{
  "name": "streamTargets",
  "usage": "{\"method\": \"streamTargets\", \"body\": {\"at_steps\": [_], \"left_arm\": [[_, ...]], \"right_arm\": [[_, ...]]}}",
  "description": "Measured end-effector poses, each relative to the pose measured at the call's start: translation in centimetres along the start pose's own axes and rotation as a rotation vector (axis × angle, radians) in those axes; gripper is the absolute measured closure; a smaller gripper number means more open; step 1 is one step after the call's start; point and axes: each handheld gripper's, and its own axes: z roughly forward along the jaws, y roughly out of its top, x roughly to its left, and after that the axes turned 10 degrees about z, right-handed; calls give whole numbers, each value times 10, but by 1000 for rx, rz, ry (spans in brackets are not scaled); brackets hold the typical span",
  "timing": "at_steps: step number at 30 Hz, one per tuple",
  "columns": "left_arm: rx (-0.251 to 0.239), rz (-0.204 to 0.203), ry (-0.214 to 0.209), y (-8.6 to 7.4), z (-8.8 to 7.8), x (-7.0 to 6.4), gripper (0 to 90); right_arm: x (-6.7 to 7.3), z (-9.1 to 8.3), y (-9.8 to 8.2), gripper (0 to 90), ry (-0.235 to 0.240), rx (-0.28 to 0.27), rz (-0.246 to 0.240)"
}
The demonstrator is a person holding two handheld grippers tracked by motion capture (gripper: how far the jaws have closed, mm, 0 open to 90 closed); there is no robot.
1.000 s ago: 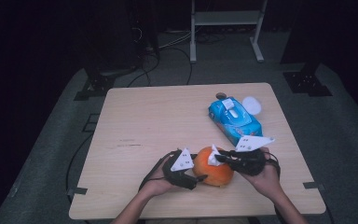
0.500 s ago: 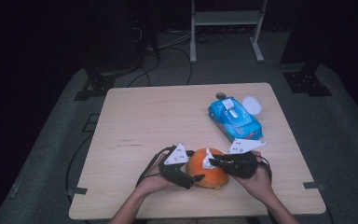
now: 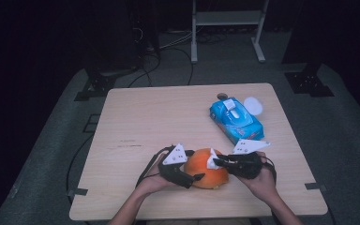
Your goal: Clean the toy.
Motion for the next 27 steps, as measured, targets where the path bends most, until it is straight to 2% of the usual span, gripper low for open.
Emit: {"method": "streamTargets", "body": {"at_steps": [2,3,4,6,8,10,13,15,17,19,21,23,25,27], "left_arm": [[23,28,-4,-2,1,-1,156],[28,24,-7,-5,0,0,180],[32,2,-10,-7,0,2,205],[42,-36,-8,-11,-2,7,219],[42,-72,-5,-15,-3,11,223],[29,-78,-12,-17,-3,12,223],[-10,-53,-21,-13,-3,10,171],[-12,-21,-23,-11,-2,7,166],[-18,13,-34,-11,-1,4,184],[2,35,-30,-10,-1,2,212],[17,24,-25,-11,-2,3,235],[22,2,-21,-14,-3,6,247],[21,-17,-18,-16,-4,9,254],[20,-32,-17,-17,-5,10,254]], "right_arm": [[9,4,1,792,2,3,-35],[11,5,1,791,1,8,-54],[11,5,1,791,1,12,-58],[6,3,0,791,6,11,-38],[-2,1,-2,791,-10,17,-20],[-8,-1,-4,791,-7,22,8],[-9,-1,-5,790,-13,25,10],[-5,-1,-4,792,-22,18,1],[1,0,-1,791,0,4,-8],[11,5,0,790,39,-4,-37],[17,8,1,790,16,9,-82],[14,7,1,790,18,11,-63],[4,5,-2,790,8,16,-40],[-5,1,-5,790,12,13,5]]}}
